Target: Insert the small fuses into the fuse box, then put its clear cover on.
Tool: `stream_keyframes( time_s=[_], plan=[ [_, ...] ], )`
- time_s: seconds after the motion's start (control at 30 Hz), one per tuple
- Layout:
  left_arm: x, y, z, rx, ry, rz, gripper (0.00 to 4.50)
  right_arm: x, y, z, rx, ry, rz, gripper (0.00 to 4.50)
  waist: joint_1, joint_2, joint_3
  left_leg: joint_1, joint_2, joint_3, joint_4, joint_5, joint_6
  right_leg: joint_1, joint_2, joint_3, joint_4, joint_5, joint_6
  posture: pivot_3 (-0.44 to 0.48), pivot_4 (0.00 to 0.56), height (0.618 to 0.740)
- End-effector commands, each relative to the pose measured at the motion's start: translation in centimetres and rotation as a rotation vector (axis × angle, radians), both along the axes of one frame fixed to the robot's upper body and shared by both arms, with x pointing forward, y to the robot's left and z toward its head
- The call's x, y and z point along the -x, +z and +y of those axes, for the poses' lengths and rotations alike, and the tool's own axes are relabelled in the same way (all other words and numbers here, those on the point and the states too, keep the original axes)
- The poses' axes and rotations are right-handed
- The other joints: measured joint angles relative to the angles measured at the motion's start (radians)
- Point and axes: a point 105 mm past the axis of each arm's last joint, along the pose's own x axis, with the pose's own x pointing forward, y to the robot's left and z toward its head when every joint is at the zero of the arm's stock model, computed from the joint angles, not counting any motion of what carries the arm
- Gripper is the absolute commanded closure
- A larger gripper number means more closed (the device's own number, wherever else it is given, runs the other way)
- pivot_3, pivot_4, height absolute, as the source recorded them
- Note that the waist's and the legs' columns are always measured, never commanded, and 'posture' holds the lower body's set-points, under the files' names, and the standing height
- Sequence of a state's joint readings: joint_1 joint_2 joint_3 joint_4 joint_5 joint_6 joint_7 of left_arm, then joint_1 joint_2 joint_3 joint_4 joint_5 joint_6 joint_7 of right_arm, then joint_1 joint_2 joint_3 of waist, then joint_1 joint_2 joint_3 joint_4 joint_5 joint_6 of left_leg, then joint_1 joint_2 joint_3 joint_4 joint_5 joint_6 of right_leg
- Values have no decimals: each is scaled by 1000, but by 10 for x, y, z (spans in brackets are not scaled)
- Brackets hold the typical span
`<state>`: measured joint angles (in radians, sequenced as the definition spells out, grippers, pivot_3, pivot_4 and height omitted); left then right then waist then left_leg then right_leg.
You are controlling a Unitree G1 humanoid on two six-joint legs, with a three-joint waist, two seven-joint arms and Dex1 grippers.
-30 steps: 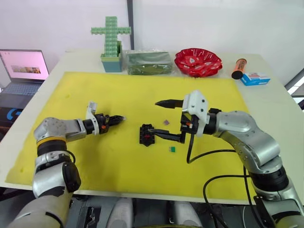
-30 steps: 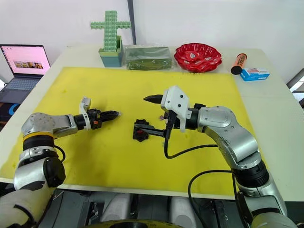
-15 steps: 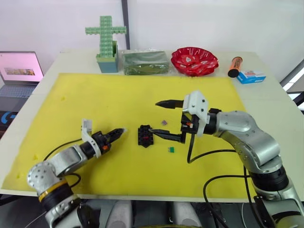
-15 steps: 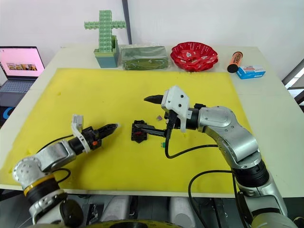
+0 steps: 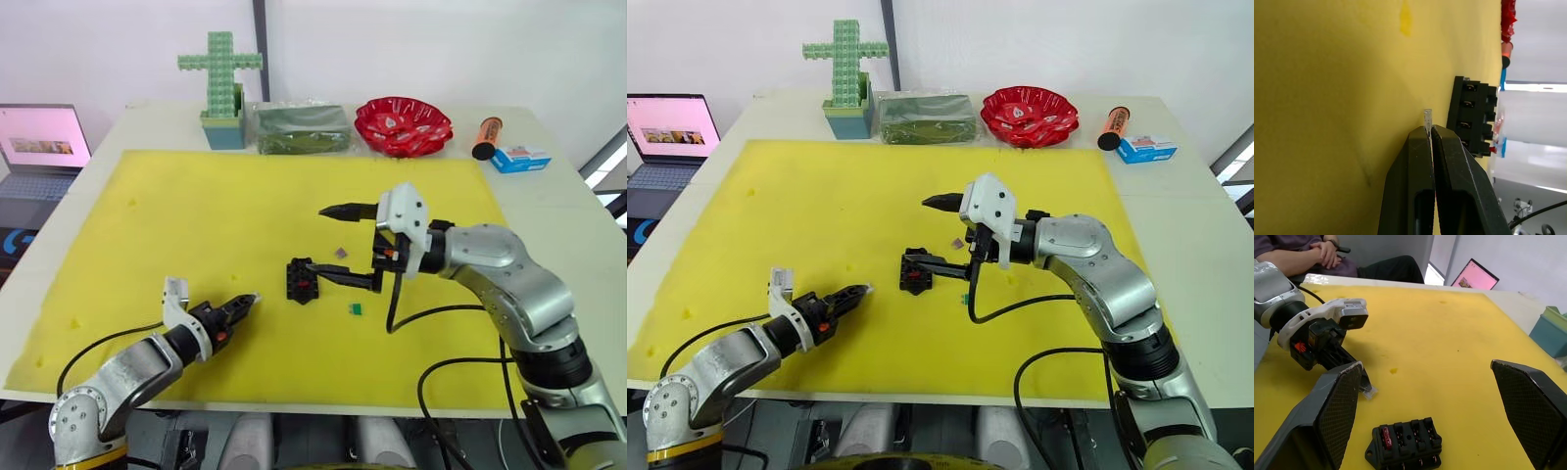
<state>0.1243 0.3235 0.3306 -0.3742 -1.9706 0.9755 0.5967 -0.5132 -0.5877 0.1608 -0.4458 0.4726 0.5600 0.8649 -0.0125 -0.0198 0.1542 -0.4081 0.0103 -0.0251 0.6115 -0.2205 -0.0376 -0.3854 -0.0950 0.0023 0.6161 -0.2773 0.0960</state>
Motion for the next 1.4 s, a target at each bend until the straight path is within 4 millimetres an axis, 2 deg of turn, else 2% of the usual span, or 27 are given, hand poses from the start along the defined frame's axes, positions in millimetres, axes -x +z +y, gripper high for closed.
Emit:
stream_keyframes(
  time_s=[0.03,0.07,0.27,0.4,0.53,0.63,0.7,0.83,1.03,1.4],
  plan=[
    [9,-11,1,-27,-13,54,3985,2,11,4,-13,18,-55,0,-1,0,0,0,0,0,0,0,0,0,0,0,0,0,0,0,150,740],
    [10,-11,1,-33,-20,50,3808,2,11,4,-14,18,-54,0,-1,0,0,0,0,0,0,0,1,0,0,0,0,0,0,0,150,740],
    [19,-7,5,-78,-94,11,1776,1,9,5,-15,22,-47,0,-1,1,0,0,1,1,0,-1,1,0,2,0,-1,0,0,0,150,740],
    [29,-10,25,-132,-156,24,518,0,9,6,-19,21,-50,0,-4,2,0,0,3,1,0,-1,1,-1,2,0,-1,0,-1,0,150,740],
    [37,12,55,-209,-354,3,518,-1,8,5,-18,19,-51,0,-7,1,1,1,4,1,-3,-1,1,-4,7,0,-1,0,-1,0,150,740],
    [20,37,68,-147,-414,-53,518,-1,8,5,-15,23,-52,0,-3,8,4,1,6,-2,-5,-1,1,-8,9,-3,0,1,-3,0,150,740],
    [9,46,70,-78,-443,-64,518,-1,8,6,-15,28,-50,0,1,9,6,1,6,-2,-5,-1,1,-9,11,-3,0,1,-4,0,150,740],
    [-2,44,64,6,-526,4,518,-3,10,8,-16,36,-53,0,0,7,6,-1,4,-1,-4,0,1,-9,8,-3,-2,1,-3,0,150,740],
    [-23,30,53,19,-566,48,518,-4,13,9,-14,37,-59,0,0,2,7,-2,1,0,-4,0,1,-5,7,-2,-1,2,-2,0,150,740],
    [-39,21,33,47,-619,13,518,-1,13,5,-1,24,-56,0,9,2,7,-2,1,-1,-1,2,-2,-5,7,-5,3,1,-2,0,150,740]
  ],
)
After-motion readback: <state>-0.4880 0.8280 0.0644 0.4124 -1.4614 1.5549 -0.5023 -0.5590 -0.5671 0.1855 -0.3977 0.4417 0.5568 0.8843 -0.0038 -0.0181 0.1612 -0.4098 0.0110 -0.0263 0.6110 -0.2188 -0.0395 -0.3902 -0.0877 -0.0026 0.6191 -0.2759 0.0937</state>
